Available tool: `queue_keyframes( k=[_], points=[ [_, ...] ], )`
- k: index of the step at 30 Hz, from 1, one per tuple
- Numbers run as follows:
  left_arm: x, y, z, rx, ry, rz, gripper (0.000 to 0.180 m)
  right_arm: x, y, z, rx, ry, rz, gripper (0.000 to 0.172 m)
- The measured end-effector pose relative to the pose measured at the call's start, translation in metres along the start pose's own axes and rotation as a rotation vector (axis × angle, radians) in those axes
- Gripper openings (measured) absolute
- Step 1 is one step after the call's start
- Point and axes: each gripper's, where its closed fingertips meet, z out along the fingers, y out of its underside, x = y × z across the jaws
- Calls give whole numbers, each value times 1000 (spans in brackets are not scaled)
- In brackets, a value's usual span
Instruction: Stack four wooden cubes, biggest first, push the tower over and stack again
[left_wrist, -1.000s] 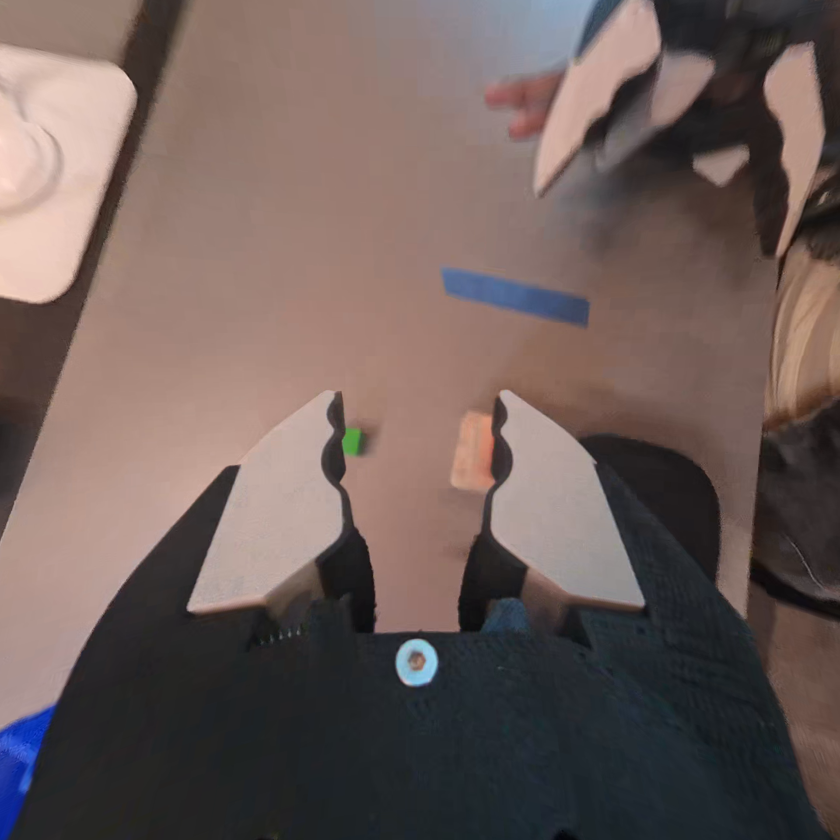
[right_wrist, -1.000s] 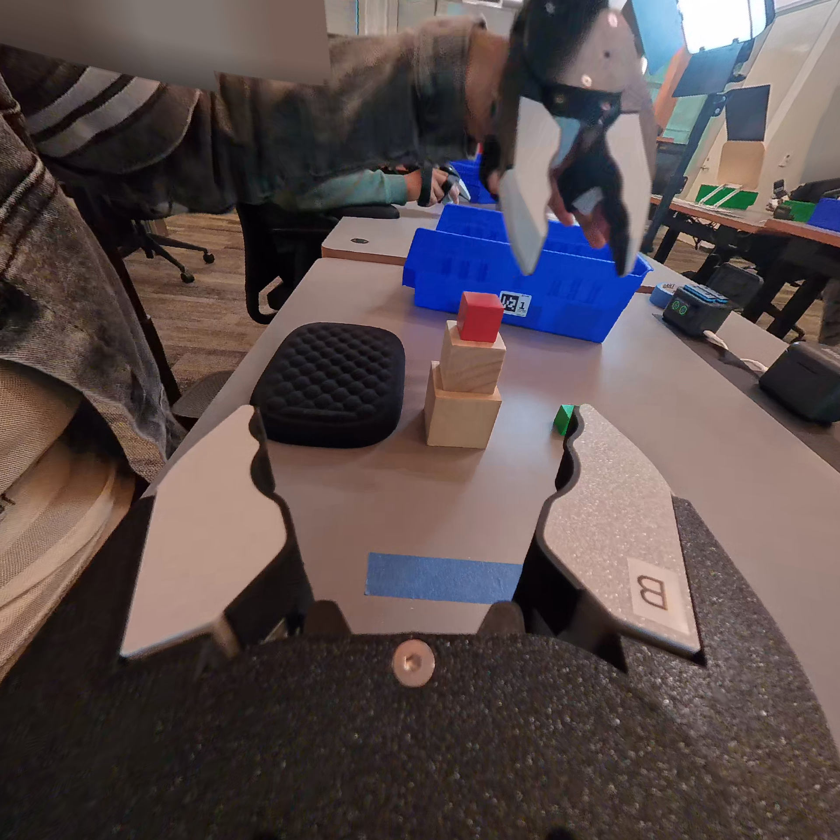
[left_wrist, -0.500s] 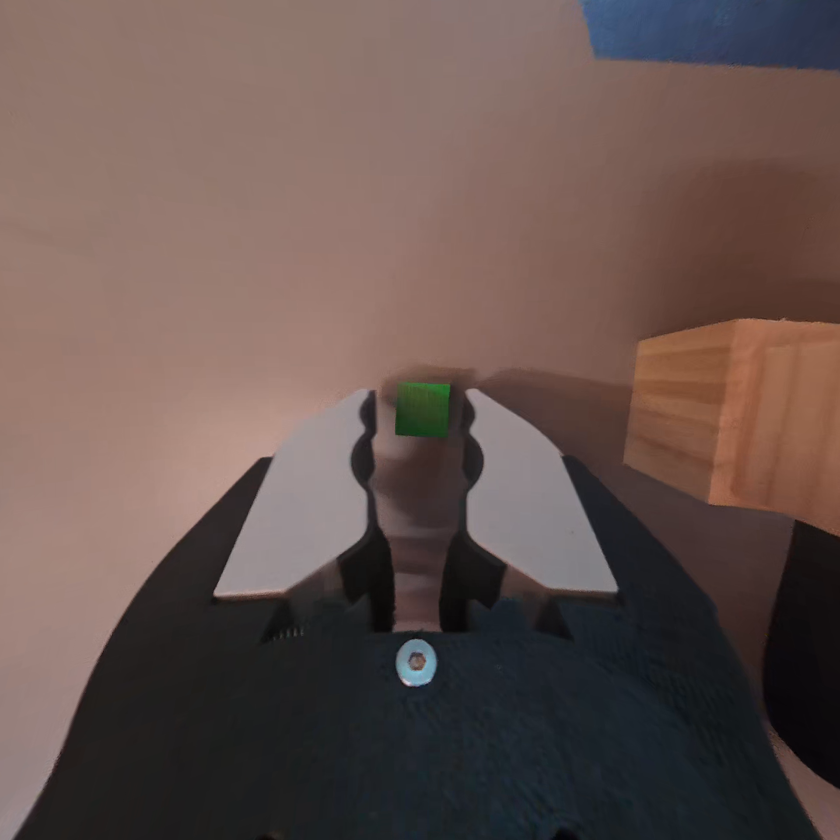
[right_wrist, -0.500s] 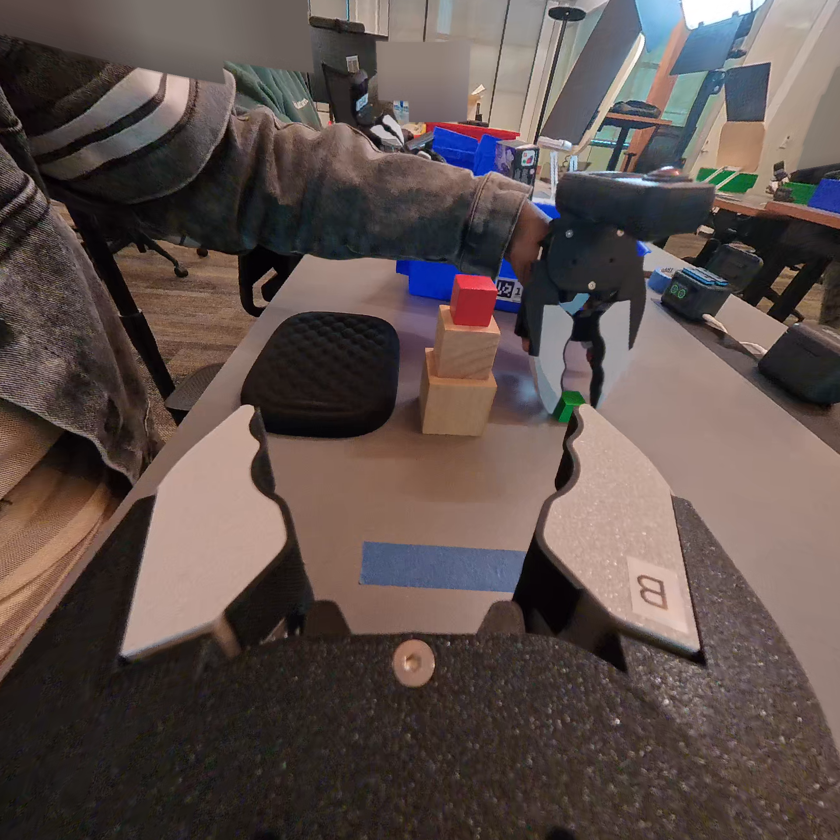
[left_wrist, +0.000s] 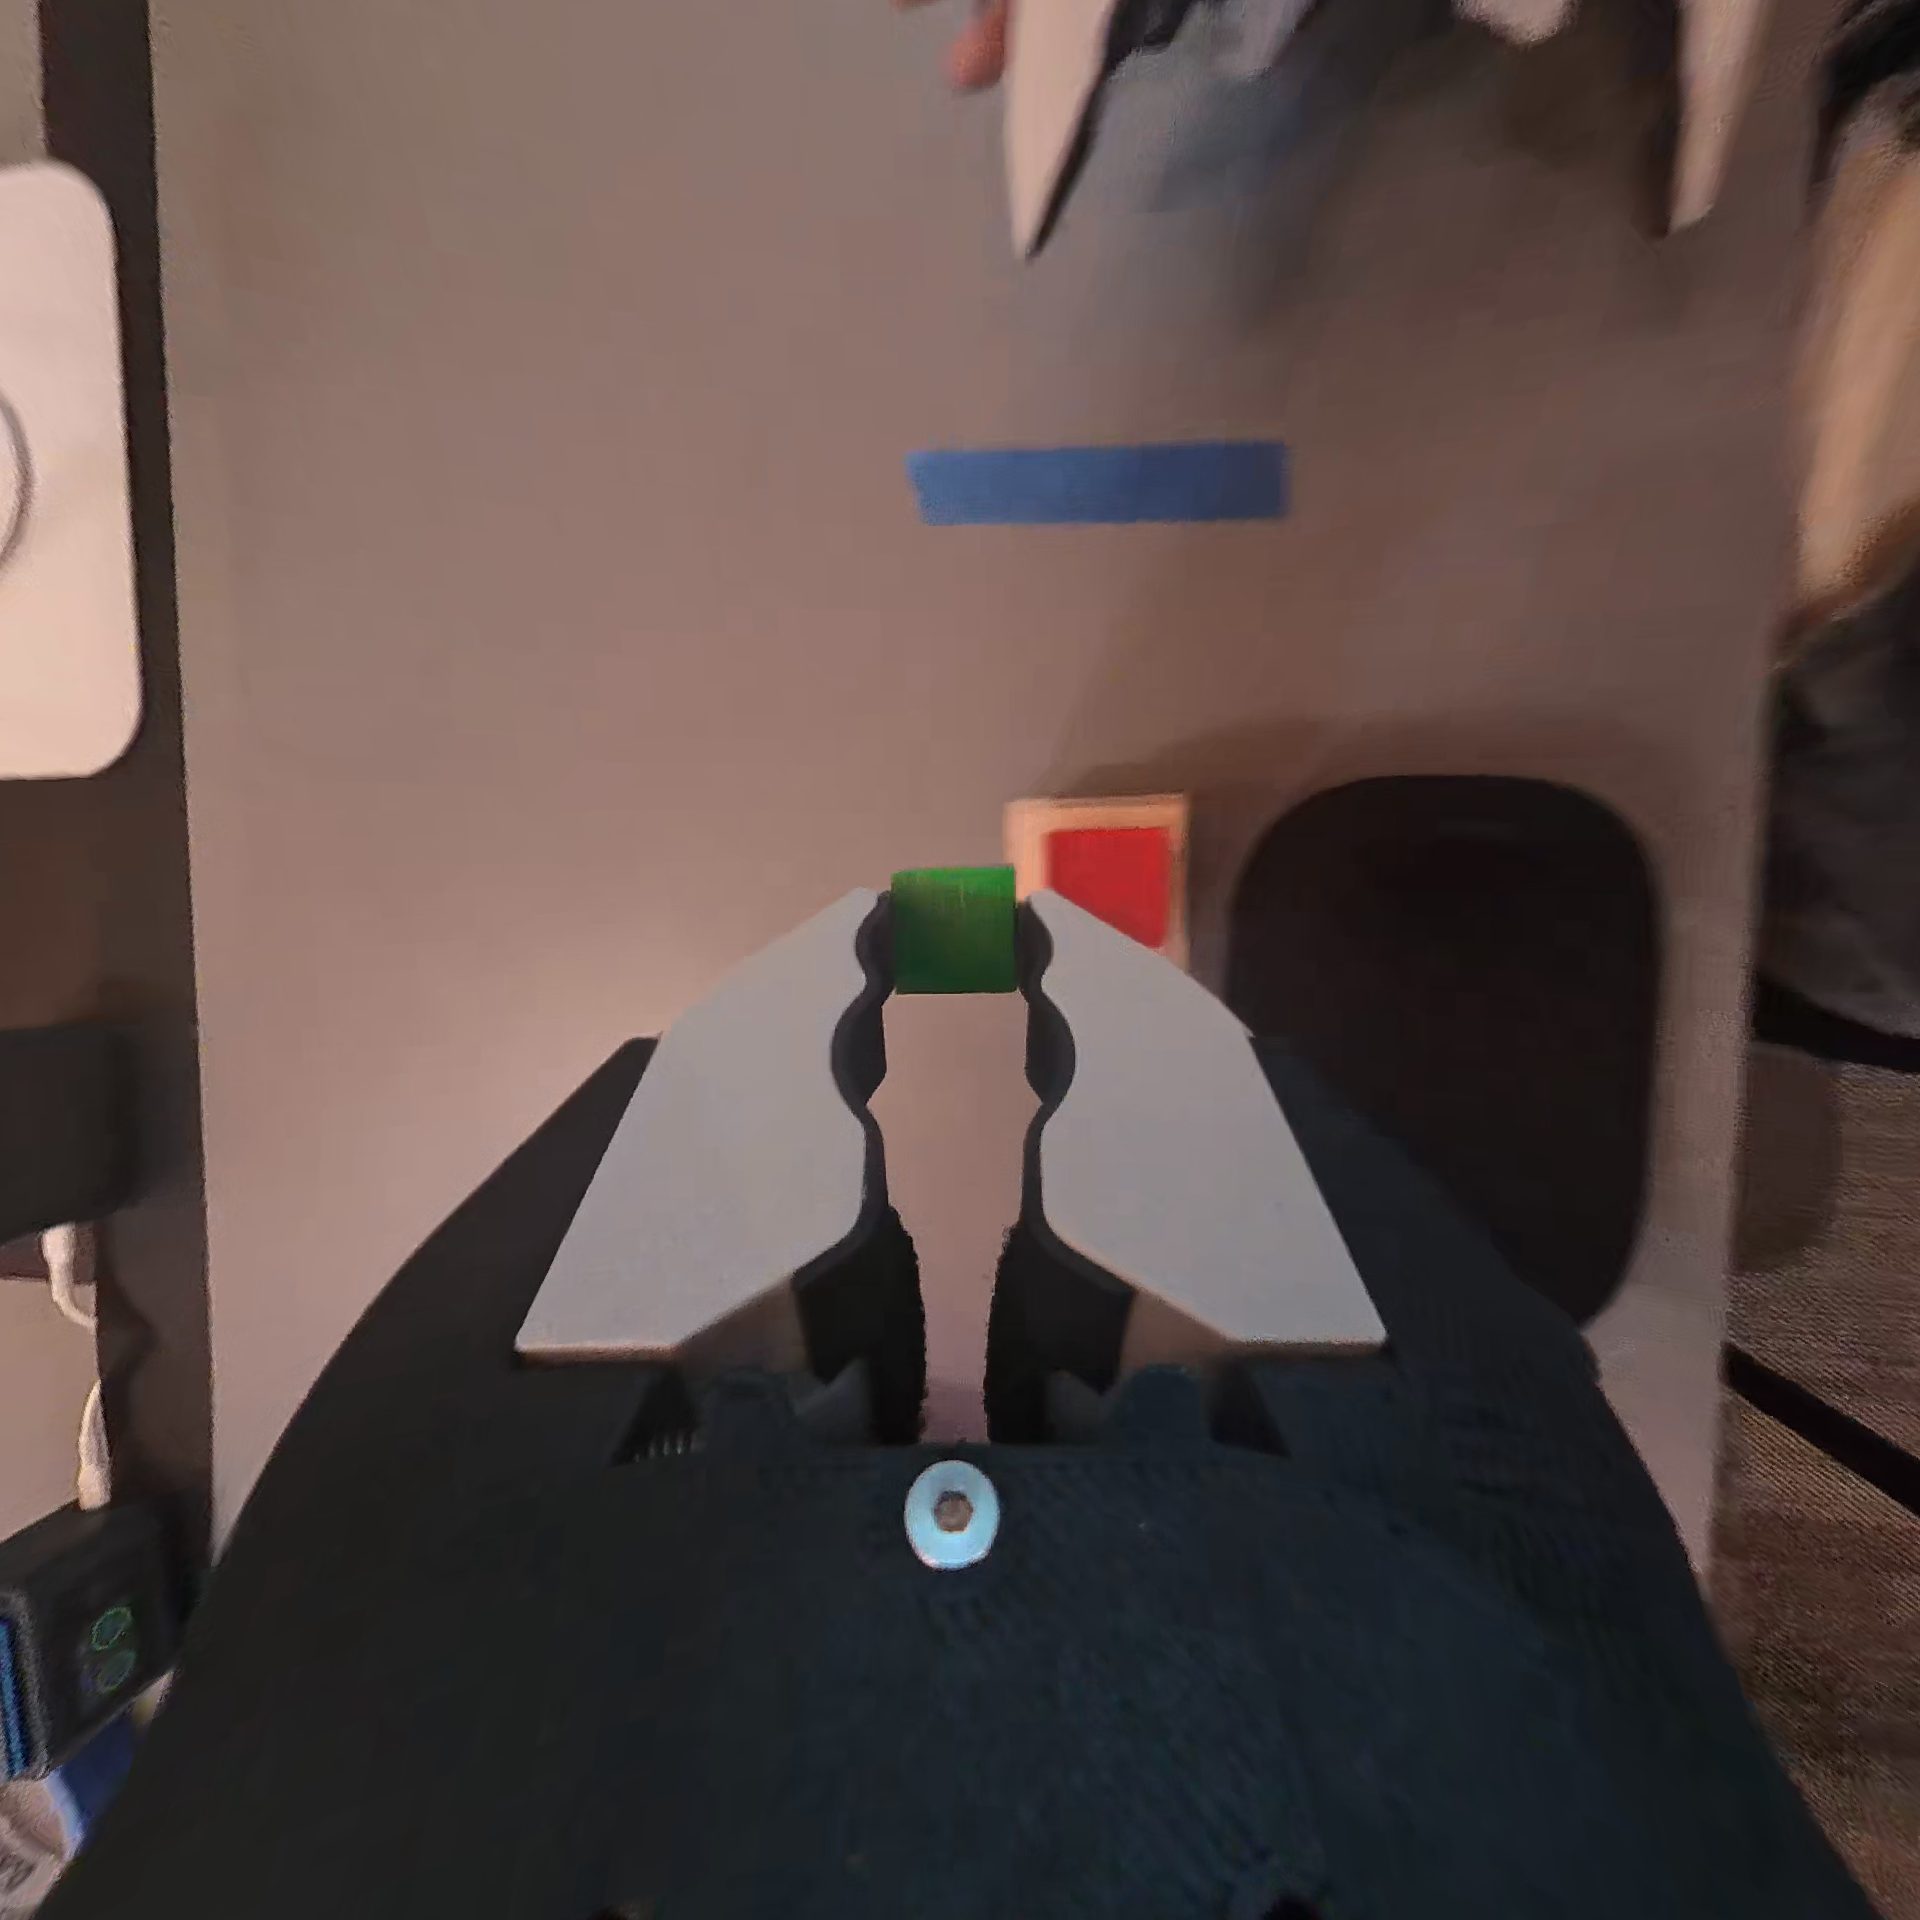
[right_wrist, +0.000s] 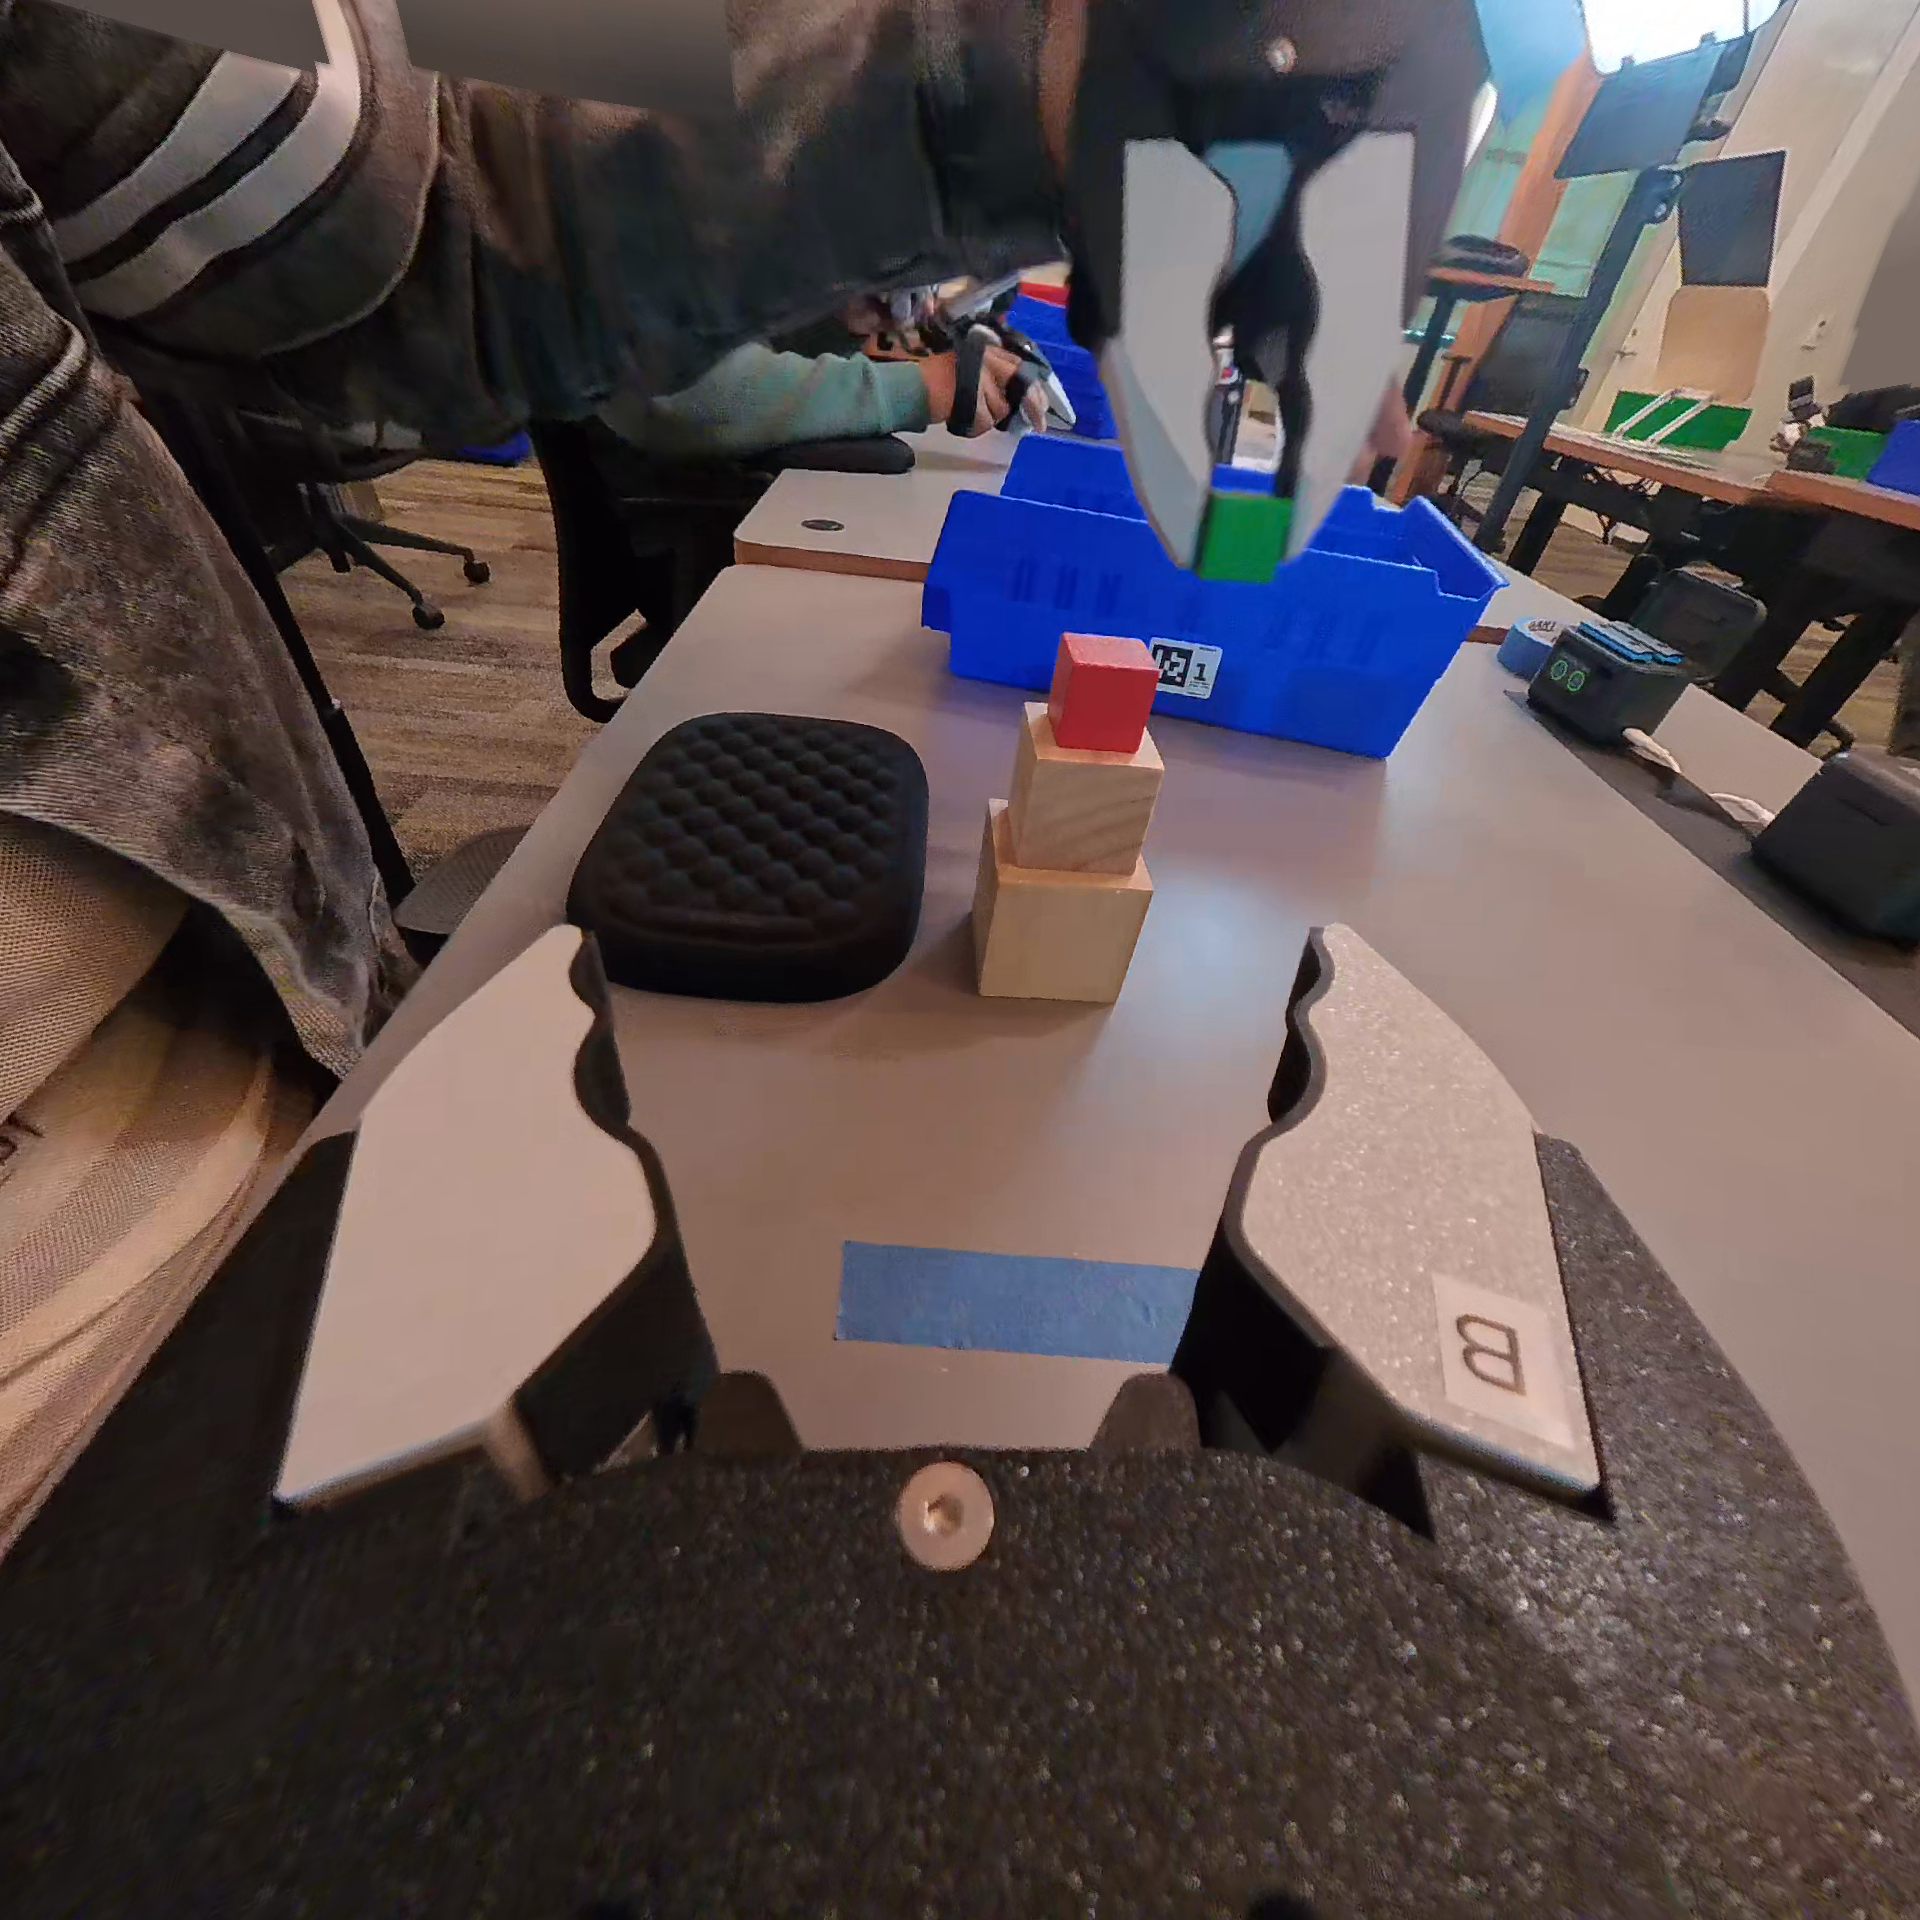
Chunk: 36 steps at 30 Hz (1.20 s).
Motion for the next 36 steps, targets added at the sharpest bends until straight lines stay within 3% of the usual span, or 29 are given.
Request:
queue_keyframes(
  k=[5,13,24,30,34,36],
  points=[
    [32,-5,4,-34,50,-19,22,-3,-1,1,-2,-5,-16,122],
    [26,6,16,-83,42,-98,22,-2,1,2,-11,3,-29,121],
    [30,8,21,-90,48,-81,23,-2,1,2,-9,3,-30,120],
    [28,5,16,-38,34,-110,53,-2,1,2,-10,1,-21,122],
    [23,-5,1,171,-22,-192,79,-1,1,1,-6,7,-13,125],
    [18,0,-6,270,-78,-245,82,0,-1,1,1,10,-9,126]
  ],
)
